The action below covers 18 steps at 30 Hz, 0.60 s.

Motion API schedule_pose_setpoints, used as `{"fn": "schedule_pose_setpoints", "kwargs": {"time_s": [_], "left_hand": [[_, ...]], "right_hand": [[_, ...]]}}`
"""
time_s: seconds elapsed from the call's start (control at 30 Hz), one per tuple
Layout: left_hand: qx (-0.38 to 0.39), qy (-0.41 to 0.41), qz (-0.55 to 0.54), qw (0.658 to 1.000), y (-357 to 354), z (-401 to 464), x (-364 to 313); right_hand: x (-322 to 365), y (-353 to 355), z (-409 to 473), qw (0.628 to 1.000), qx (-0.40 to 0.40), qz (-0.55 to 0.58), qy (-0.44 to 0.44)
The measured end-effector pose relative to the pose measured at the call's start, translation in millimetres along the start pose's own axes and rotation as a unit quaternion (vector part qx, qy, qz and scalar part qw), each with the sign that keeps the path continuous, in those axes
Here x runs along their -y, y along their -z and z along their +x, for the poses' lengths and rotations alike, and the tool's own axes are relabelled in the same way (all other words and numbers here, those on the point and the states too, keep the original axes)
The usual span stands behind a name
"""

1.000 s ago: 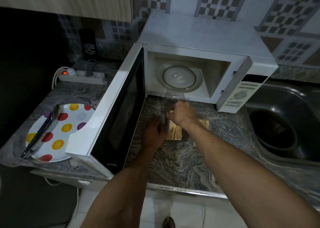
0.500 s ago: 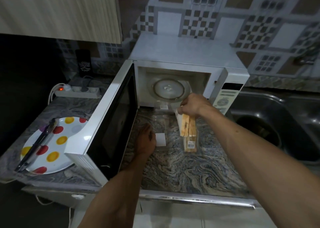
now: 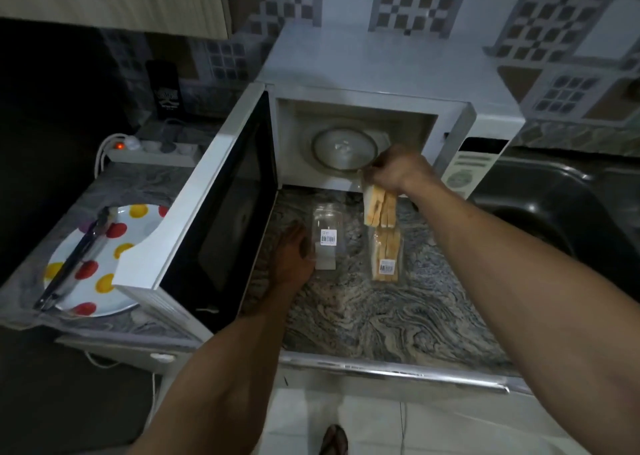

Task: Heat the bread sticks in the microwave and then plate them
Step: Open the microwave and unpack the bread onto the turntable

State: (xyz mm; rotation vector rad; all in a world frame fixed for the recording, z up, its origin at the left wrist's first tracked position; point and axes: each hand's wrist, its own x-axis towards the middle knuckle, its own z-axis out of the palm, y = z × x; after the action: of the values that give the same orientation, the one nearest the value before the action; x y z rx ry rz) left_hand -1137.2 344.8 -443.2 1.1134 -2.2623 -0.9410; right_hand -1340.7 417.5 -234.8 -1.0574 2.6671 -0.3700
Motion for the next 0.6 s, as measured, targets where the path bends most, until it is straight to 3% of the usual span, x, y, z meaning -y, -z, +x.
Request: {"fn": "schedule_pose_setpoints", "kwargs": {"time_s": [0.23, 0.6], "left_hand": [[-0.064, -0.061, 0.036, 0.995, -1, 1, -7], [-0.024, -0.055, 0.014, 0.998, -1, 1, -4]], "right_hand": [[1, -20, 47, 0.999, -0.041, -0.006, -0.003], [18, -24, 122, 0.999, -0.036, 0.026, 0.021]]}}
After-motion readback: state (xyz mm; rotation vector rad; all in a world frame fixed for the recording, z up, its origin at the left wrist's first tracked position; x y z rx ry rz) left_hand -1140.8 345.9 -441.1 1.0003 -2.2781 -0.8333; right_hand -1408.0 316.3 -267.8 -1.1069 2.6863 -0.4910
